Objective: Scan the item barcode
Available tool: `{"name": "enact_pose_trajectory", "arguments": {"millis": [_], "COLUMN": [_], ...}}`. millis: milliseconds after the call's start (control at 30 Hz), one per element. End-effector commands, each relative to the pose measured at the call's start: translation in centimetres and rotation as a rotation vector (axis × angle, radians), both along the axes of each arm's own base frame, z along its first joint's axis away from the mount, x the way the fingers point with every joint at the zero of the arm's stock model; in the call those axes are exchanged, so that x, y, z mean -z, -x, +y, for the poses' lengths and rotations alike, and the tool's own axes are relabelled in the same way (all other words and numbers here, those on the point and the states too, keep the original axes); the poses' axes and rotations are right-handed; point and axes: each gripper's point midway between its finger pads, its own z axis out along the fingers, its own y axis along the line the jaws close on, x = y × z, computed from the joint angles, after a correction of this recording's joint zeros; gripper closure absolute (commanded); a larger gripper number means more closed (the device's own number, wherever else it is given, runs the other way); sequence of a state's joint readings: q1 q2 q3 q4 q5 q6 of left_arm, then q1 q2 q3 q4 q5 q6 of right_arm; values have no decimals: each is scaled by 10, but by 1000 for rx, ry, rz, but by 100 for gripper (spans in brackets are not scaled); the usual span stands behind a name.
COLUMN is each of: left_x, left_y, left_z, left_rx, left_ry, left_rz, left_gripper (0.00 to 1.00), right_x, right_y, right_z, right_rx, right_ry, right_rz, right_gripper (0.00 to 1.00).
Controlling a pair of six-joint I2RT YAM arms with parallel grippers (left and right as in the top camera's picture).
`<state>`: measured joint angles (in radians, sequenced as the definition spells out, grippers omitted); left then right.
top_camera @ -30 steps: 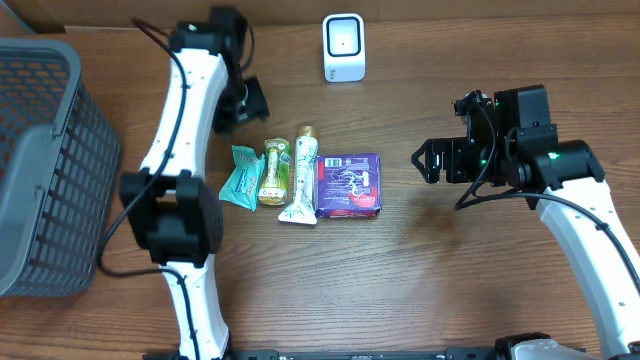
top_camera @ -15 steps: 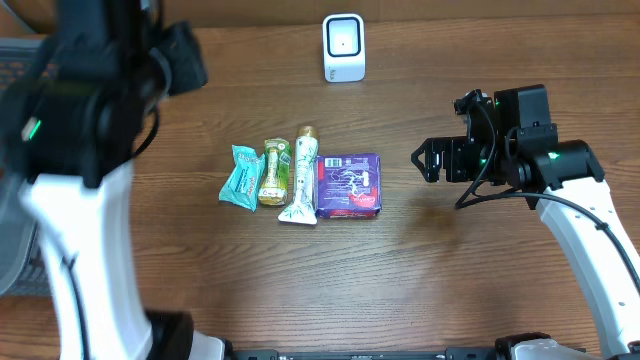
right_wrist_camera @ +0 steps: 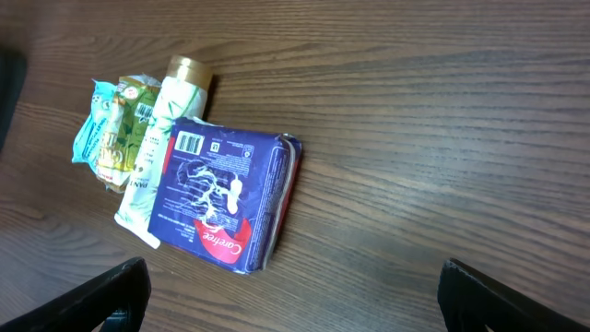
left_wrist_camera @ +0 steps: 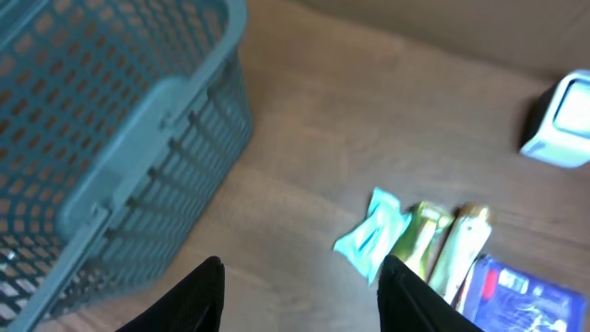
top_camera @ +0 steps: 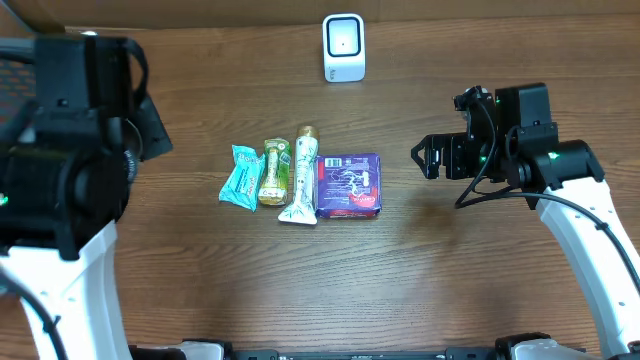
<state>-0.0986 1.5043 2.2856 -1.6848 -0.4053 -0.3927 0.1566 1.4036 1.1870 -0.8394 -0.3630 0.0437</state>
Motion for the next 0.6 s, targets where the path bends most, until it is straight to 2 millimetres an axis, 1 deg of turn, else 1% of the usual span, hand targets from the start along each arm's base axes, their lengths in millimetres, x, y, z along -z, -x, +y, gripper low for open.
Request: {"name": "enact_pose_trajectory", "arguments": {"millis": [0,100,167,233,300,400,500,567], "left_x": [25,47,53,54,51,45,49,57], "left_y": [12,21,23,23,22,20,21,22], "left_z": [-1,-3,-7,-15,-25,-41,-45,-45], "left_rx": [-12,-2,30,95,184,305,332,331], "left_ry": [6,16,28,41,53,71,81,80], "left_rz": [79,134,127,96,38,-62,-123,-124], "left_gripper": [55,55,55,55,55,54,52,49], "right_x": [2,2,2,1,1,-5,-9,-8], "right_y": [0,-1,-1,-1,-1,-2,-3,-5], "right_z": [-2,-2,-1,-1,0,8,15,16], "right_rx": [-10,-10,-10,-9,-13,-37,-35,-9], "right_ry": [4,4,4,3,-3,-50,-101,-124], "right_rz": [-4,-5,-6,-7,-9,-20,-18,2], "right_gripper": [0,0,0,0,0,0,0,0]}}
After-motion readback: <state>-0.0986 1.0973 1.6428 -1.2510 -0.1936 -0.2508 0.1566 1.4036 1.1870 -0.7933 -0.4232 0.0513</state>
